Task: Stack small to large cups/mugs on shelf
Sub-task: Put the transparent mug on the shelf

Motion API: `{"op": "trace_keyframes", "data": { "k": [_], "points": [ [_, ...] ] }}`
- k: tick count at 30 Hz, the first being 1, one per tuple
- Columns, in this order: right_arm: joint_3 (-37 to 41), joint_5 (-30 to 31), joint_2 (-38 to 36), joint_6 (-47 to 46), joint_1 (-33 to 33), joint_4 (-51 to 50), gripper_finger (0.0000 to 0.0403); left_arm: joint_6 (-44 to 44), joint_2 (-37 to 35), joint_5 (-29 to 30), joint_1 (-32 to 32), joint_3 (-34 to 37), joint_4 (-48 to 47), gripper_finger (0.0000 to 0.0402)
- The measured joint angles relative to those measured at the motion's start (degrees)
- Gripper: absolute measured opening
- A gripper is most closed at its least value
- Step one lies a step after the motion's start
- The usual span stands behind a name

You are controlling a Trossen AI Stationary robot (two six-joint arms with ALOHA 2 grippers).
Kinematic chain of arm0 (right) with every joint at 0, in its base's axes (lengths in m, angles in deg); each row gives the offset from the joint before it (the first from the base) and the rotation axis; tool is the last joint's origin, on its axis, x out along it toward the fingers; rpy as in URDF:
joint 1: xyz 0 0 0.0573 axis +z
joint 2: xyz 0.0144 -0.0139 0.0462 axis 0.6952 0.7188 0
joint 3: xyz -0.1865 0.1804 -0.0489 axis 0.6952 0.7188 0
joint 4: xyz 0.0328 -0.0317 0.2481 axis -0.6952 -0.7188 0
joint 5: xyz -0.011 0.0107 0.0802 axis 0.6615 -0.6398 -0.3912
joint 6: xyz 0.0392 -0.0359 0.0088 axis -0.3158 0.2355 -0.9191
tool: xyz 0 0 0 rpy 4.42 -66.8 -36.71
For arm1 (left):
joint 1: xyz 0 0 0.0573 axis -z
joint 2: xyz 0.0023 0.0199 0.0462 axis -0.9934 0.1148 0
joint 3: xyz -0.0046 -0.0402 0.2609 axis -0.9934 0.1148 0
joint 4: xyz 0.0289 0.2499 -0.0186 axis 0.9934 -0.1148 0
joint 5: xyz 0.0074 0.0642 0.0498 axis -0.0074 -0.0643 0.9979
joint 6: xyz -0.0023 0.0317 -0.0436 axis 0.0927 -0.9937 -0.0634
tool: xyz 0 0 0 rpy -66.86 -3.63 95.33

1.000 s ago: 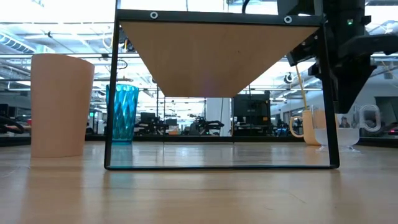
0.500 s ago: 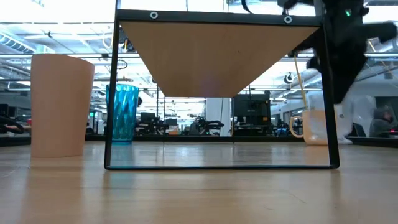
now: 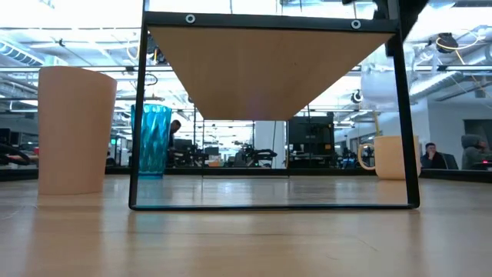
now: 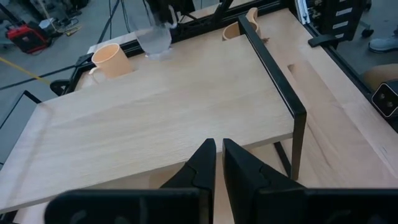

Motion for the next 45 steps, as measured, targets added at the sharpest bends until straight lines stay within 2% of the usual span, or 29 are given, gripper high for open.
{"op": "trace_keyframes", "data": {
  "k": [5, 9, 13, 17, 21, 30, 39, 45],
  "points": [
    [-5.84, 0.42, 0.04, 0.25, 0.01, -4.55, 0.0000, 0.00, 0.00, 0.00, 0.00, 0.00, 0.02, 0.0033],
    [-10.22, 3.18, 0.04, 1.00, 0.02, -7.44, 0.0000, 0.00, 0.00, 0.00, 0.00, 0.00, 0.05, 0.0033],
    [-13.56, 6.89, 0.00, 4.64, 0.02, -5.81, 0.0000, 0.00, 0.00, 0.02, 0.00, 0.00, 0.12, 0.0033],
    [-13.98, 11.25, 0.02, 10.62, 0.04, 0.81, 0.0000, 0.00, 0.00, 0.04, 0.00, 0.00, 0.12, 0.0033],
    [-11.95, 15.11, -0.04, 17.81, 0.02, 10.09, 0.0000, 0.02, 0.00, 0.04, 0.00, 0.00, 0.12, 0.0033],
    [-5.29, 15.09, -2.52, 31.16, -0.42, 36.12, 0.0000, 1.01, 0.00, 0.03, 0.64, 0.00, 0.12, 0.0033],
    [13.31, 14.81, -11.11, 40.77, -0.74, 74.12, 0.0000, 0.02, 0.00, 0.09, 1.40, 0.00, 2.39, 0.0033],
    [24.43, 10.26, -15.97, 41.84, -1.62, 91.18, 0.0000, -0.96, 0.00, 0.11, 1.35, 0.00, 4.19, 0.0033]
  ]
}}
